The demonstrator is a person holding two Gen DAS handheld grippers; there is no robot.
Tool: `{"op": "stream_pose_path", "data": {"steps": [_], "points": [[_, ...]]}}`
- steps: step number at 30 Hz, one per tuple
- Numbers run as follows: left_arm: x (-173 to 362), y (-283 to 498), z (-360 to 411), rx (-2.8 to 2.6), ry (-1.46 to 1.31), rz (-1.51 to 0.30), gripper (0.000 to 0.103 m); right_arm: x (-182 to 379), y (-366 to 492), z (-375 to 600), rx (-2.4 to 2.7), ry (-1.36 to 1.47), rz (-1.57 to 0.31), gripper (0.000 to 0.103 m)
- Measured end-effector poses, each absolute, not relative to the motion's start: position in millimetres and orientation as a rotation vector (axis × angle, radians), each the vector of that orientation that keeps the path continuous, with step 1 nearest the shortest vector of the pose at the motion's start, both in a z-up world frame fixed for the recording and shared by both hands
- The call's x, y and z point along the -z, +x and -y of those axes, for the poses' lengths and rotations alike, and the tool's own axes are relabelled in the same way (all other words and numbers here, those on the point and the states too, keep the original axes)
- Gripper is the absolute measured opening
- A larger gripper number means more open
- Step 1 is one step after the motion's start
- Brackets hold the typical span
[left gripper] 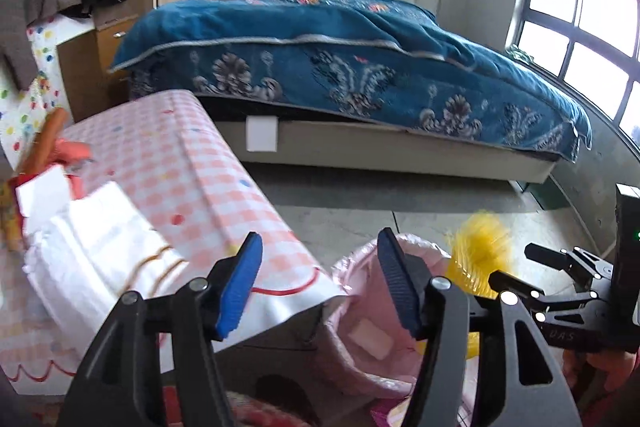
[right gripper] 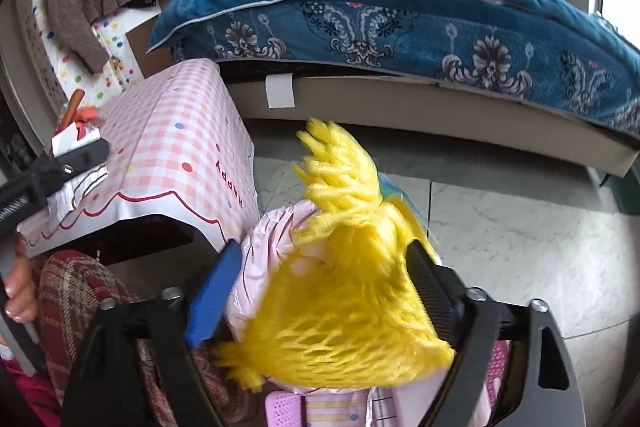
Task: Collect trash
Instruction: 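Open the right gripper to drop the net into the pink bin, then grasp the white gold-striped paper bag with the right gripper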
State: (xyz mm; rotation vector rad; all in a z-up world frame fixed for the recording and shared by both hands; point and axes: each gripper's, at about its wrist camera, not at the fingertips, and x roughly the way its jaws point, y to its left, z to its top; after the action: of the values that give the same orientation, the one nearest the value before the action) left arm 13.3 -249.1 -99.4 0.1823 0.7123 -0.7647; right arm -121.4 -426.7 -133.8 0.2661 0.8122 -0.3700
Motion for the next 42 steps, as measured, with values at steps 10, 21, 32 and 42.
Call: {"op": "stream_pose_path", "data": {"steps": [10, 21, 32, 42], "points": [[76, 19, 194, 0.653, 0.147, -0.664, 0.067, 111, -105, 393, 0.314, 0.210, -0.790, 0.085], [62, 34, 100, 0.425, 0.126, -0.675, 0.071, 78, -69, 315, 0.127, 0.113, -0.733, 0.084], [77, 52, 8, 0.201, 0.084, -0.709, 0.074, 82, -9, 230, -0.076, 0.011, -0.741, 0.061], [110, 69, -4, 0.182, 0.073, -0.781, 0.074, 120, 37, 197, -0.182, 0.004, -0.834, 0.071]]}}
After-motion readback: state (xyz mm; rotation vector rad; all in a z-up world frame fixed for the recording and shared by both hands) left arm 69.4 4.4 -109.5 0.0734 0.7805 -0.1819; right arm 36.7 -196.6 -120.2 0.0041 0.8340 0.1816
